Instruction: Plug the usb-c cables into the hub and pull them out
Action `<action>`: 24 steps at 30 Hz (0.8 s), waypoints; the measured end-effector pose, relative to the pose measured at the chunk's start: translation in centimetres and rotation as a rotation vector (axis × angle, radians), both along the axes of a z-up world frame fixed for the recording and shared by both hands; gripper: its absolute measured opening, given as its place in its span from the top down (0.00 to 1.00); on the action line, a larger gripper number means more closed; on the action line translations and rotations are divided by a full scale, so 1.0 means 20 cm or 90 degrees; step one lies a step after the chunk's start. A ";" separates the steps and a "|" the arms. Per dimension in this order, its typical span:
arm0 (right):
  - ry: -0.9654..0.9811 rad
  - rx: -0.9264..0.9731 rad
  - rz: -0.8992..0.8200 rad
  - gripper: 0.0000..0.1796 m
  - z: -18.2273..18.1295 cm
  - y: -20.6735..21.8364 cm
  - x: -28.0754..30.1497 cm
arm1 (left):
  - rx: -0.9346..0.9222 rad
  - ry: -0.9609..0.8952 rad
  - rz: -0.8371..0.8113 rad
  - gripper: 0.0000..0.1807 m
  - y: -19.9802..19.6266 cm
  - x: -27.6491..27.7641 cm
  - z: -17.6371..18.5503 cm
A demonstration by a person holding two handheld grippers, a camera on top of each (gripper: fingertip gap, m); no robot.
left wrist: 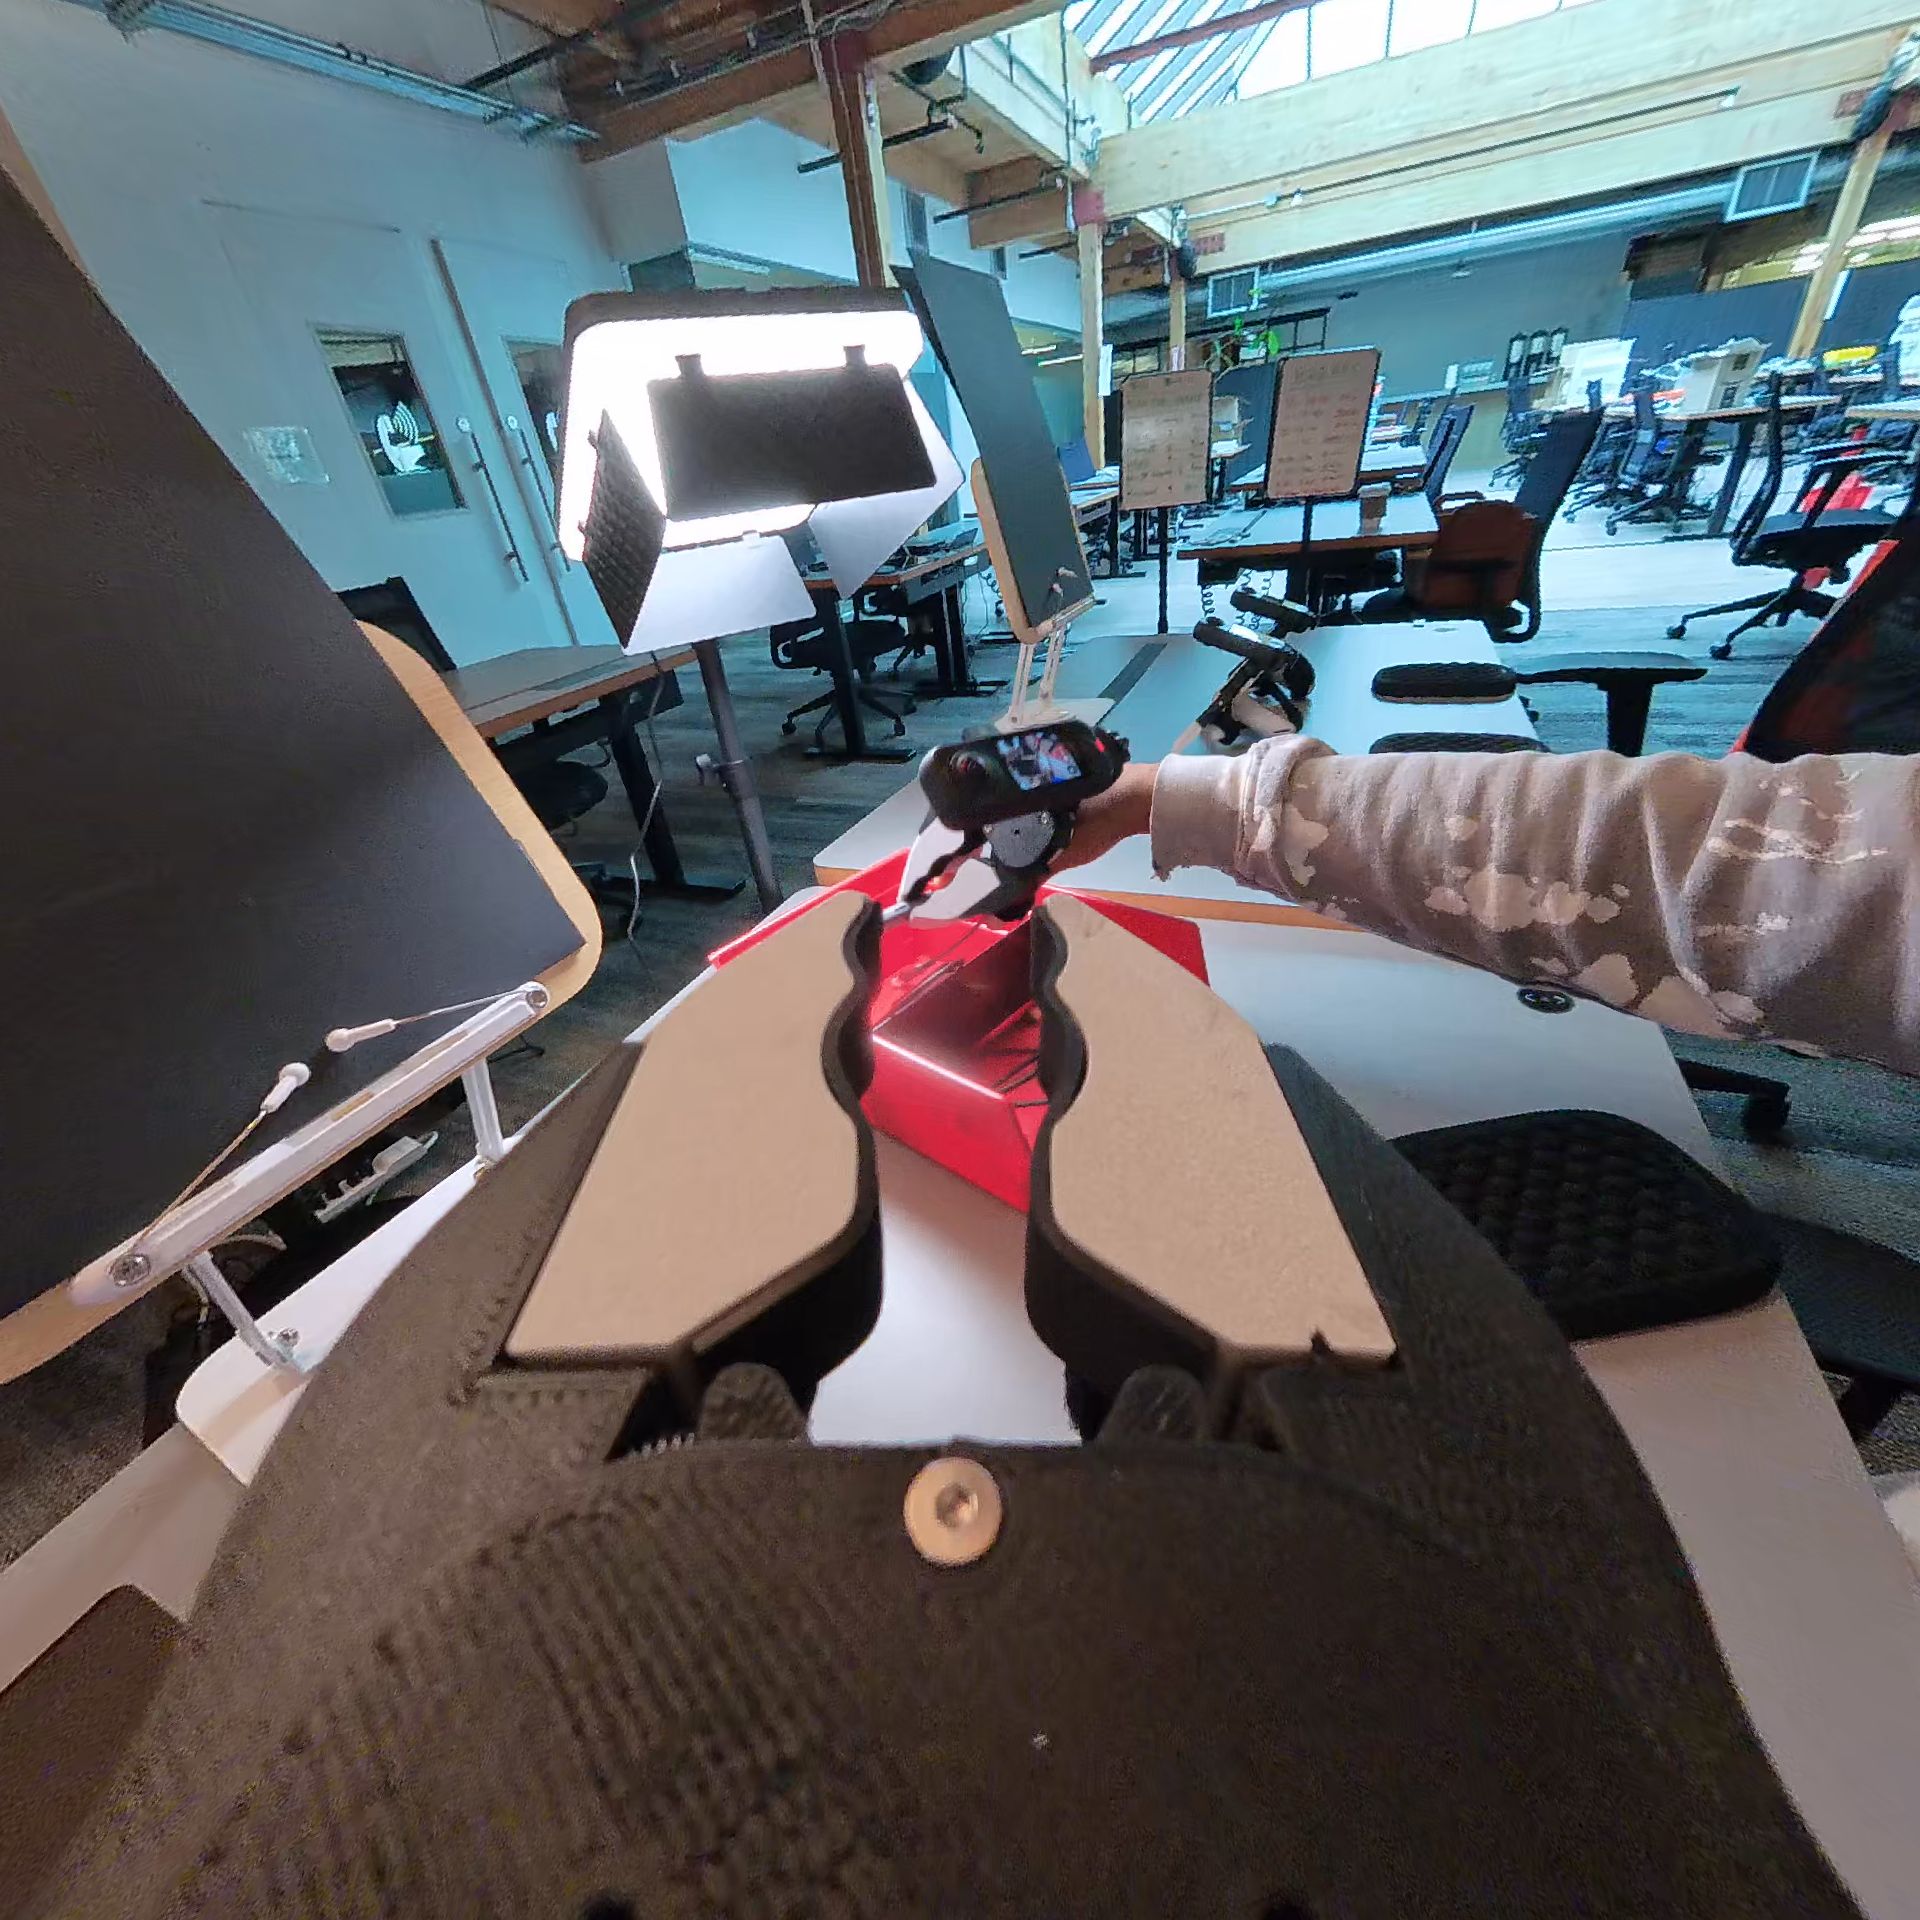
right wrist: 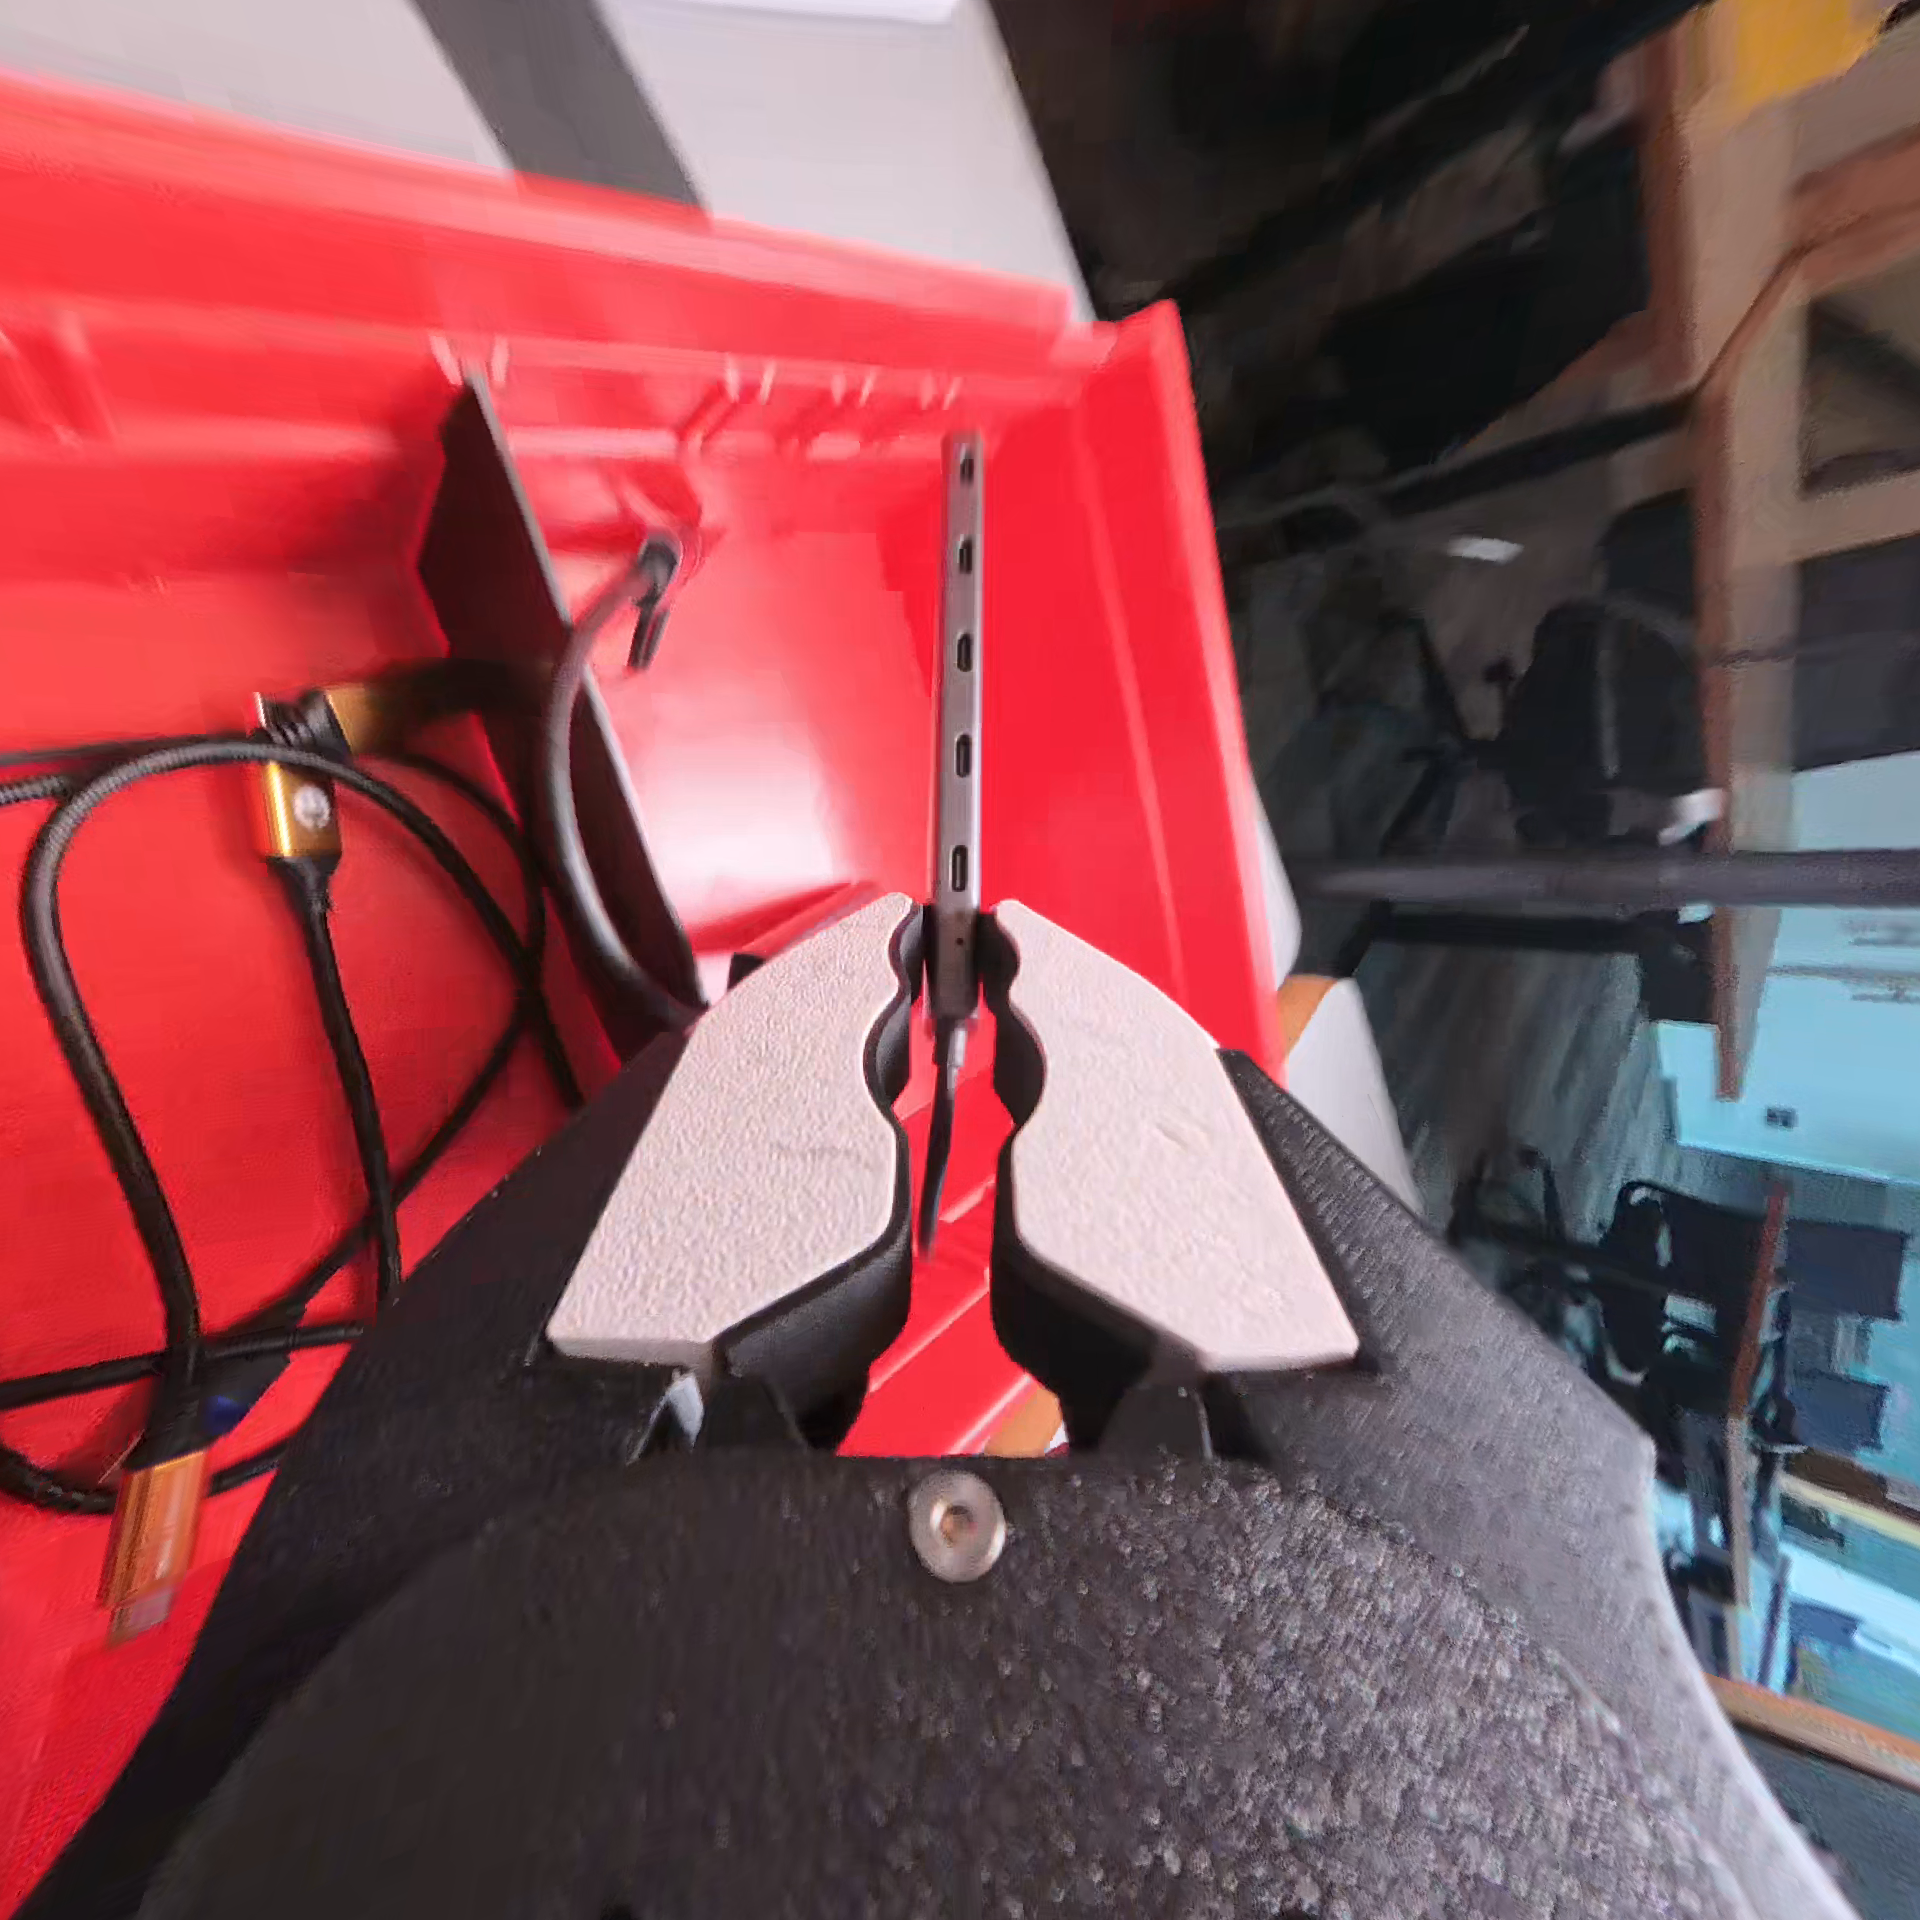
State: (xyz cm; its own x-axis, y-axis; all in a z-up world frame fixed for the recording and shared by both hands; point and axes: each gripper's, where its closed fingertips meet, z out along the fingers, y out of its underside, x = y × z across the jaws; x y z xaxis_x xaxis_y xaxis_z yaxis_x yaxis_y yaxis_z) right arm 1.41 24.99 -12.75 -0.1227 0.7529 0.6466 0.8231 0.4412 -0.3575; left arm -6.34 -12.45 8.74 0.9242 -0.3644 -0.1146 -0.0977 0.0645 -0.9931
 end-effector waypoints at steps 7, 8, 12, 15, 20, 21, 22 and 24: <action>0.073 -0.117 0.007 0.82 0.17 -0.08 0.00 | -0.022 -0.001 0.019 0.85 0.02 -0.05 -0.03; 0.113 -0.127 0.020 0.82 0.25 -0.12 0.00 | -0.022 -0.001 0.020 0.85 0.02 -0.05 -0.03; 0.280 -0.134 0.070 0.82 0.60 -0.28 0.01 | -0.021 -0.001 0.024 0.84 0.01 -0.04 -0.02; 0.419 -0.133 0.103 0.83 0.83 -0.43 0.07 | -0.017 0.003 0.032 0.84 0.00 -0.04 -0.01; 0.512 -0.141 0.140 0.83 0.83 -0.73 0.26 | -0.011 0.041 0.106 0.83 -0.09 -0.14 0.03; 0.498 -0.148 0.143 0.83 0.76 -0.79 0.30 | -0.004 0.056 0.138 0.83 -0.14 -0.19 0.05; 0.471 -0.155 0.145 0.83 0.67 -0.84 0.34 | 0.005 0.062 0.162 0.83 -0.19 -0.24 0.08; 0.397 -0.143 0.135 0.83 0.46 -0.90 0.41 | 0.008 0.051 0.183 0.84 -0.31 -0.32 0.12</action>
State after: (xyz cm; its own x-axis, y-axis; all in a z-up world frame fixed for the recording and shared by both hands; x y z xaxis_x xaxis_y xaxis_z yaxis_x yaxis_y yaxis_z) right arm 9.53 6.98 -3.56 0.0613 0.8776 0.4754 0.3390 0.4297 -0.8369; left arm -12.82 -18.72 11.17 0.9771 -0.0868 -0.1941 -0.1917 0.0356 -0.9808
